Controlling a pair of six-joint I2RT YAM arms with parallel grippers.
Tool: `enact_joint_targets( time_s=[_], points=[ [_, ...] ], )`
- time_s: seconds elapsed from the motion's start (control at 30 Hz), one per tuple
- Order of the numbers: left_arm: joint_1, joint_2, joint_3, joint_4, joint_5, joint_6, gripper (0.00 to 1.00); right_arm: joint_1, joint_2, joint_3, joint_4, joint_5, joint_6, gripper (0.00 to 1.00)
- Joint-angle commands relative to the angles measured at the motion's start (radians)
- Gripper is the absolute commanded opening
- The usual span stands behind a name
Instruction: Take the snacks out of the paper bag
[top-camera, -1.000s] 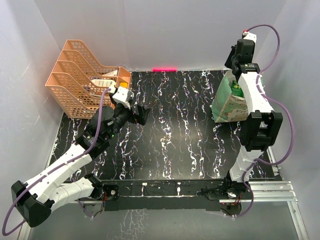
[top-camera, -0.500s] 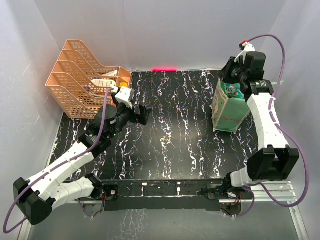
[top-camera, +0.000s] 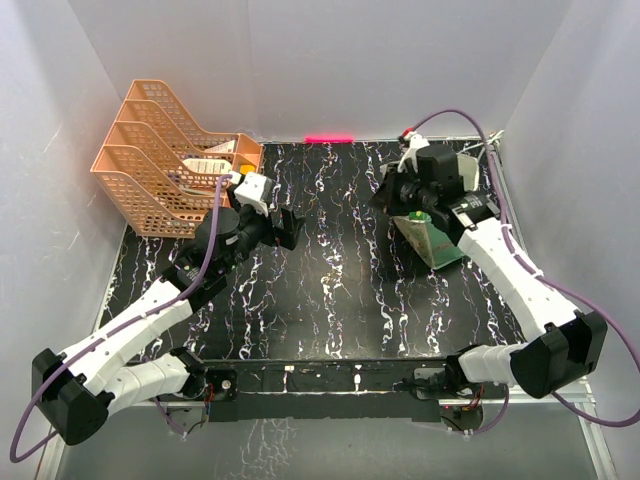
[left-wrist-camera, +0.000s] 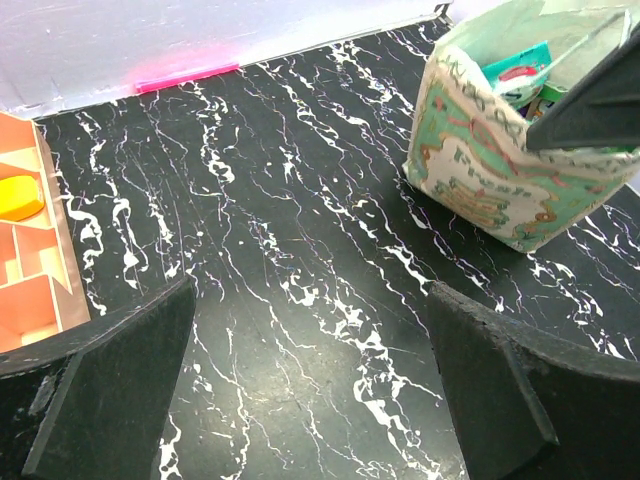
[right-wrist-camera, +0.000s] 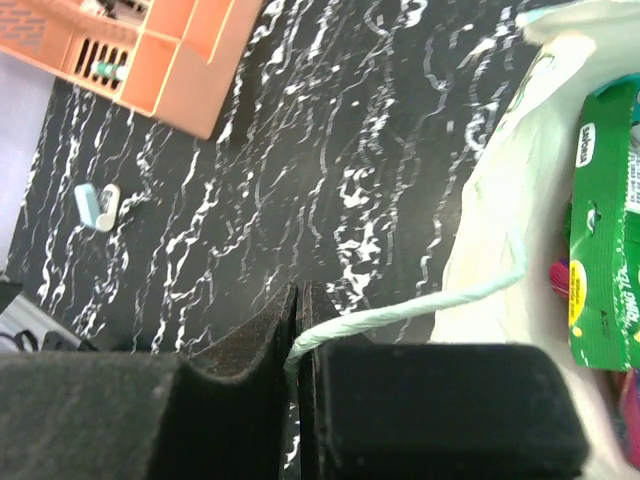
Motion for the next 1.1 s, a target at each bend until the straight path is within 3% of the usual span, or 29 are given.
enact_joint_targets(
  time_s=[0.0,0.17,0.33,0.4,0.53,0.63,0.77,1.07],
  points=[
    [0.018,0.002,0.002,0.027,0.017,-0.011,0.98,0.127,-0.038,0.009,0.073,0.047,0.102,0.07],
    [0.025,0.014,0.009,0.011,0.01,-0.012,0.98,0.23,-0.006,0.045,0.094,0.093,0.133,0.07],
    [0.025,0.021,0.006,0.0,-0.001,-0.013,0.98,0.25,0.024,0.084,0.09,0.096,0.141,0.09],
    [0.025,0.027,0.006,-0.008,-0.003,-0.018,0.98,0.25,0.03,0.098,0.06,0.108,0.135,0.18],
    [0.023,0.041,0.015,-0.069,-0.021,-0.094,0.98,0.25,0.033,0.165,-0.088,0.155,0.1,0.46],
    [0.023,0.04,0.042,-0.161,0.005,-0.193,0.98,0.25,0.019,0.222,-0.205,0.202,0.067,0.72],
    [0.023,0.016,0.107,-0.272,0.077,-0.277,0.98,0.25,-0.017,0.241,-0.298,0.226,0.048,0.95],
    [0.023,0.009,0.231,-0.344,0.145,-0.336,0.98,0.249,-0.172,0.186,-0.358,0.466,0.089,0.98]
  ],
)
